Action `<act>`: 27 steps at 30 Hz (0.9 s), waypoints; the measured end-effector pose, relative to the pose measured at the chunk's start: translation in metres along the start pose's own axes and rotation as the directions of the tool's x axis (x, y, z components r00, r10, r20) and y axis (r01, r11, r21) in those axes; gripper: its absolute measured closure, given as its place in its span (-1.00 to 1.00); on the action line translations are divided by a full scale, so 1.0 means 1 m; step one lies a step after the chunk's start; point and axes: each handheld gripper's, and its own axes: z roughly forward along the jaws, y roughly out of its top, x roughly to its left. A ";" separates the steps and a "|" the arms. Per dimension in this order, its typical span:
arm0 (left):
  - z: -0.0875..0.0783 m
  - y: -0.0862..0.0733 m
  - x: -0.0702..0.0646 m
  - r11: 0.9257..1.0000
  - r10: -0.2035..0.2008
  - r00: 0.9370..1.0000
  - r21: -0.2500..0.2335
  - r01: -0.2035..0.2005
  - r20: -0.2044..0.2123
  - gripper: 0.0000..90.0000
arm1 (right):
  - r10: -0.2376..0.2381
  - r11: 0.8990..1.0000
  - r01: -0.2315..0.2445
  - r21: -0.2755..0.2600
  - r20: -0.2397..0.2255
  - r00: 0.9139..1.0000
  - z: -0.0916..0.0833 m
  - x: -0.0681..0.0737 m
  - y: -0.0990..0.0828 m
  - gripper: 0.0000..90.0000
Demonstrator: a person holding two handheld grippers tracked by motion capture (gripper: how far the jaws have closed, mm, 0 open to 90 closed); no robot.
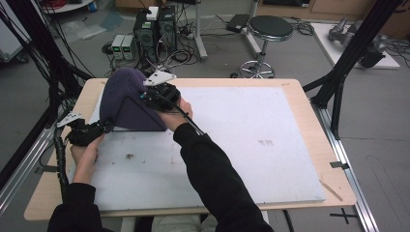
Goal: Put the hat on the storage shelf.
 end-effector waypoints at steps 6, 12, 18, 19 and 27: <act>-0.002 0.001 -0.002 1.000 0.007 1.000 -0.006 -0.007 0.002 0.59 | 0.013 1.000 -0.013 -0.004 0.006 1.000 0.000 0.000 0.000 0.36; -0.005 0.002 -0.002 0.999 -0.014 1.000 -0.037 0.015 0.019 0.40 | 0.038 0.999 -0.038 -0.006 0.003 0.999 -0.001 -0.003 0.000 0.19; -0.008 0.004 -0.004 0.998 -0.015 1.000 -0.059 0.017 0.026 0.20 | 0.051 0.998 -0.051 -0.019 -0.003 0.999 -0.004 -0.005 0.001 -0.12; -0.008 0.004 -0.004 0.998 -0.015 1.000 -0.058 0.016 0.019 0.14 | 0.055 0.998 -0.055 -0.022 -0.005 0.998 -0.004 -0.005 0.001 -0.17; -0.009 0.005 -0.005 0.997 -0.025 1.000 -0.072 0.026 0.012 -0.09 | 0.078 0.994 -0.076 -0.082 0.013 0.997 -0.013 -0.011 0.005 -0.52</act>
